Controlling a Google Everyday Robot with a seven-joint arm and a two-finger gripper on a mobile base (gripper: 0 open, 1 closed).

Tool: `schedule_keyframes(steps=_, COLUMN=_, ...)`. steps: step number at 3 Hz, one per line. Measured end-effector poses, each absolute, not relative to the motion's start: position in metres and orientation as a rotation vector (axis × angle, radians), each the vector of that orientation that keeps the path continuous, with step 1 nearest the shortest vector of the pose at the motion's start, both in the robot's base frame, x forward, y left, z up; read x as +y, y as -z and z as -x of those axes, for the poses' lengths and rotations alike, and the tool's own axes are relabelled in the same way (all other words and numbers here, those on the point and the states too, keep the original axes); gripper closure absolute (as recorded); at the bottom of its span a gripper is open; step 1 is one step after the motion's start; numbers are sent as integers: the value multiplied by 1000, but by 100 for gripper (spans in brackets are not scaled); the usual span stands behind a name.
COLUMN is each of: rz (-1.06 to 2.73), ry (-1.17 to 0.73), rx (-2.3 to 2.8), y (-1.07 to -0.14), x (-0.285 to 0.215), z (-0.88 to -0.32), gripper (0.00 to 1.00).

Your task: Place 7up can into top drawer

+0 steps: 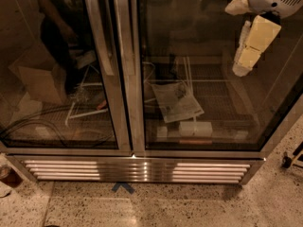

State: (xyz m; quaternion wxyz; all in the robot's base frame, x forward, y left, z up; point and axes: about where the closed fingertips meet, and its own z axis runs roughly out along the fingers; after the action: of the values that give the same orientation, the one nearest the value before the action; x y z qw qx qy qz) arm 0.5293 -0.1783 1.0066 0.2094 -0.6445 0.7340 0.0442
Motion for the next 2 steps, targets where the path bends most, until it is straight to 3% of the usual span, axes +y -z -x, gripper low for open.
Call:
schedule_keyframes(steps=1, rz=1813, ry=-152, rx=1982, y=-1021, x=-175, z=-514, gripper=0)
schedule_keyframes(steps=2, rz=1742, ry=-106, rx=1982, y=-1023, x=-190, z=-448, gripper=0)
